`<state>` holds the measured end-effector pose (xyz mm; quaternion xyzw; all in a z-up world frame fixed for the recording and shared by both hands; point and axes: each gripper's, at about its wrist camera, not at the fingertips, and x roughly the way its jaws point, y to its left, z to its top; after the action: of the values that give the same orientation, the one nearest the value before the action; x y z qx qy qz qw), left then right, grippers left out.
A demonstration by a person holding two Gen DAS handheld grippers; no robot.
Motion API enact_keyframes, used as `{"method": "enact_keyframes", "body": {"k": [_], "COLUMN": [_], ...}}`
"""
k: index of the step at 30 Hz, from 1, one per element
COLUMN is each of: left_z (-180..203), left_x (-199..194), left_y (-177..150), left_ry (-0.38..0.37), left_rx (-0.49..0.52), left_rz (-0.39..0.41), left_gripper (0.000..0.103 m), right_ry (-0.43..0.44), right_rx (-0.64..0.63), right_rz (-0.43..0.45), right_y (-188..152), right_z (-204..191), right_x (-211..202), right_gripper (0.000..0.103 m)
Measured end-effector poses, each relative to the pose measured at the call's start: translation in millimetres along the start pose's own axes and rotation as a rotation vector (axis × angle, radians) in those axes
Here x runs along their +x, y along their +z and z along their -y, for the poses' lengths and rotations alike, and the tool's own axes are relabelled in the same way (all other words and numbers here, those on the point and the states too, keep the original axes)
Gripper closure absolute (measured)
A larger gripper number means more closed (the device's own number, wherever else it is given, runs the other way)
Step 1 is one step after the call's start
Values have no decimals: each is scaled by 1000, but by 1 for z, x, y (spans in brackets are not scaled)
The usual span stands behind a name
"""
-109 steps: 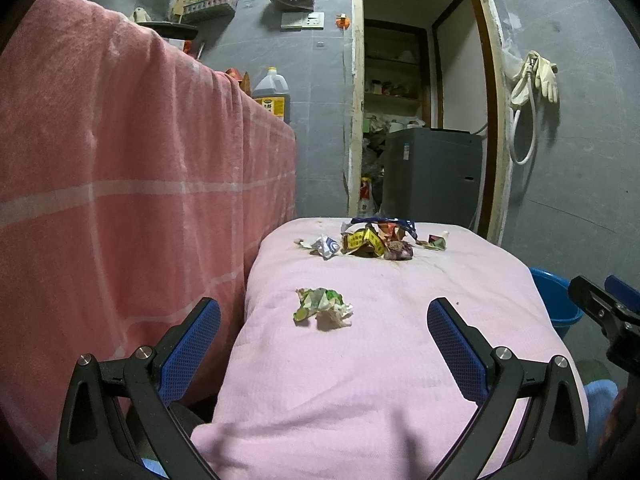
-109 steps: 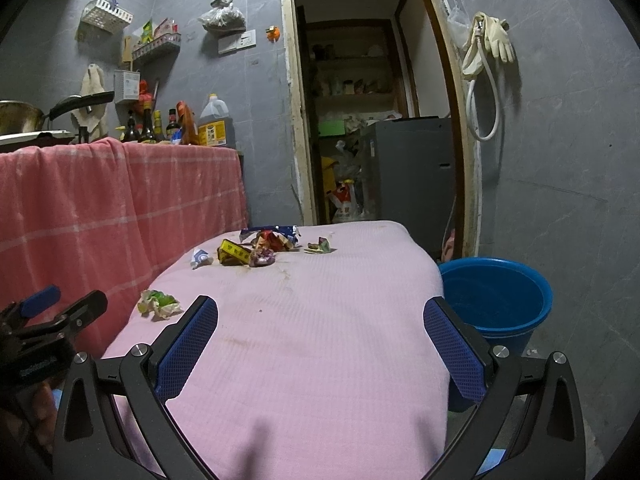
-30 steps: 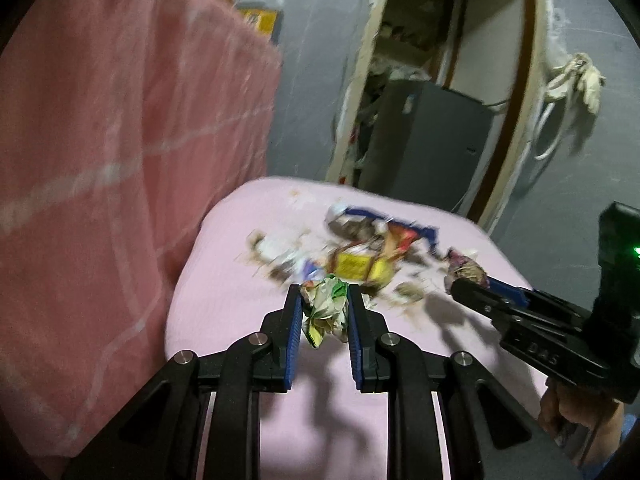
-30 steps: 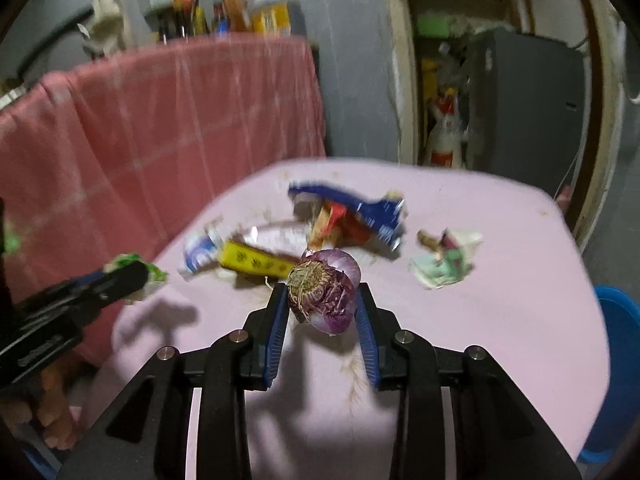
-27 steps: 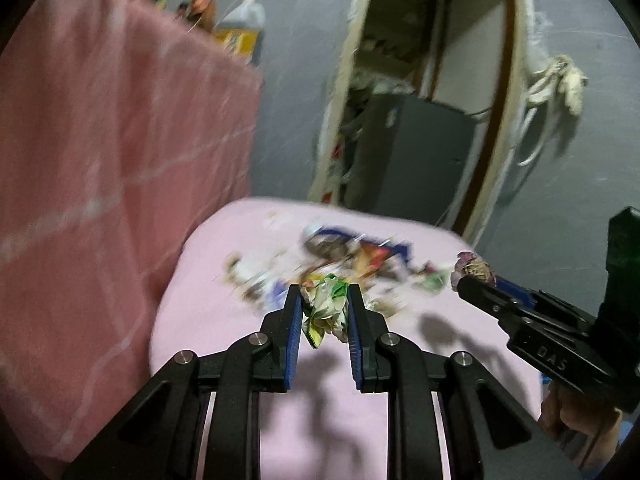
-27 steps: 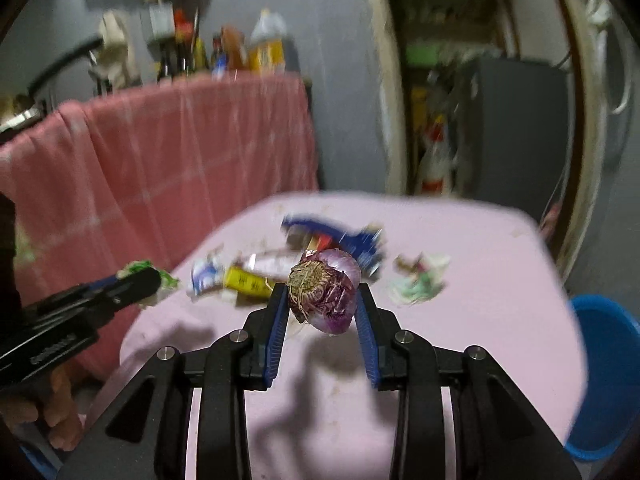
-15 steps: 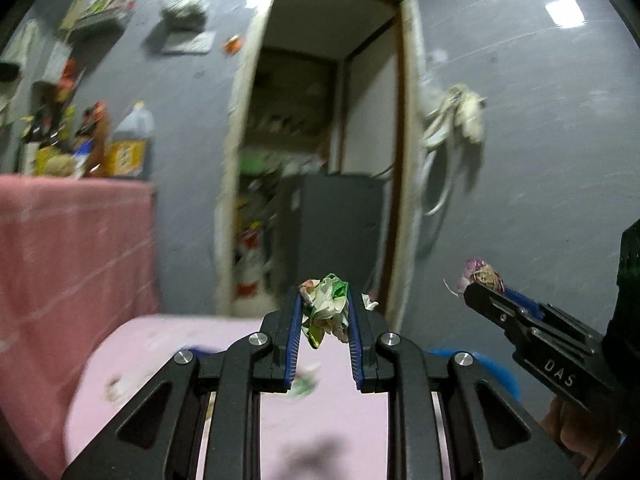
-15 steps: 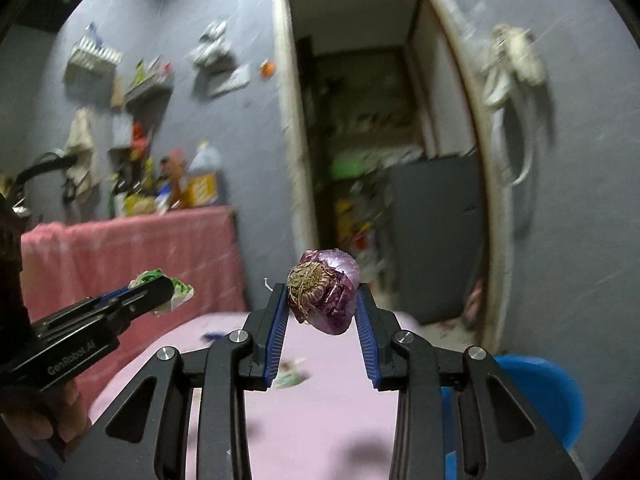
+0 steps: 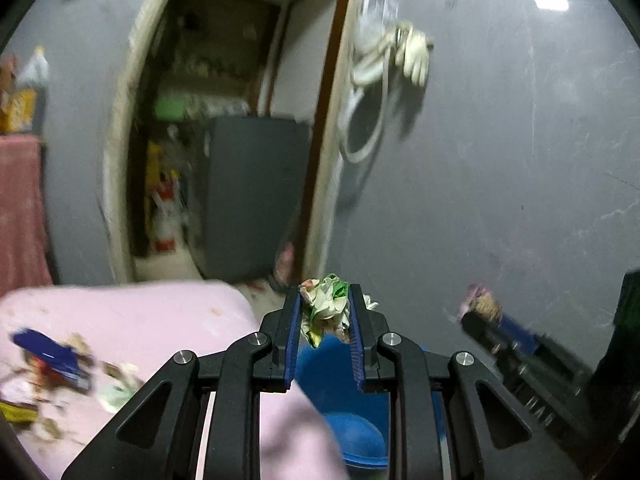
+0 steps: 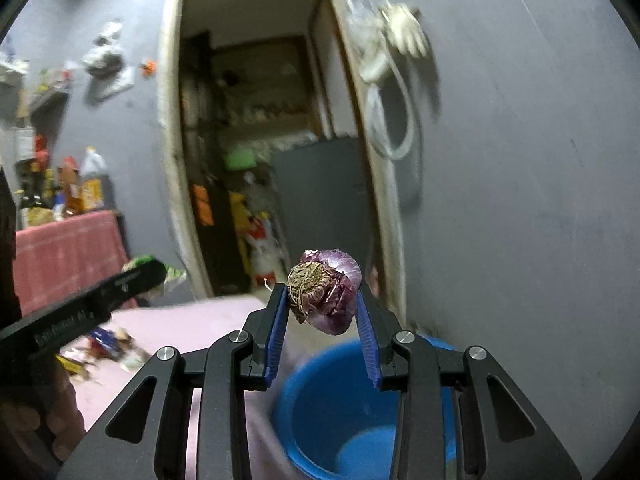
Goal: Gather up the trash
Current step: 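Carry both items over the blue basin and open both tools to drop them, then grasp the silver foil scrap with the left tool while the right tool grasps a brown scrap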
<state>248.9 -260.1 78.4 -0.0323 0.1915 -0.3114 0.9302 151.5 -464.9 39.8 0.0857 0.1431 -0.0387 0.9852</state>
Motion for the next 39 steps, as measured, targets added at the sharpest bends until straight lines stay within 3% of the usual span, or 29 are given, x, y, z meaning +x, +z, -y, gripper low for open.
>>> {"method": "enact_keyframes", "body": {"k": [5,9,12,15,18,23,25,29,31,33,35,39], "left_z": [1,-2,-1,-5,-10,-11,-15,-25,-31,-36,-43,-57], "left_x": [60,97,114,118,118,103,88,50,29,7,-21,-64], "left_y": [-2,-13,-22,-30,-33,-28,-22,-10,-3,4,9,11], "left_ry": [-45,-61,-59,-61,-60,-64,-60,-41,-12,27,81,166], "left_rx": [-61,-93,-115,-131,-153,-174,-178,-166,-149,-134,-107,-84], "left_rz": [-185,-310,-379,-412,-432,-404,-369,-248,-184,-121,-44,34], "left_gripper": [84,77,68,66,53,49,40,23,10,5,3,2], "right_ry": [-28,-40,-48,-49,-58,-67,-62,-48,-30,-14,3,62], "right_rx": [86,123,141,155,162,163,152,114,97,78,64,39], "right_rz": [-115,-188,-225,-239,-228,-181,-152,-70,-34,5,43,117], "right_y": [-21,-31,-36,-39,-37,-24,-18,-4,3,11,17,27], "right_z": [30,44,51,54,54,53,49,34,24,11,-1,-31], "right_x": [21,34,41,40,34,26,22,1,-7,-16,-24,-38], "right_gripper": [70,69,62,60,55,48,46,23,21,13,0,0]}}
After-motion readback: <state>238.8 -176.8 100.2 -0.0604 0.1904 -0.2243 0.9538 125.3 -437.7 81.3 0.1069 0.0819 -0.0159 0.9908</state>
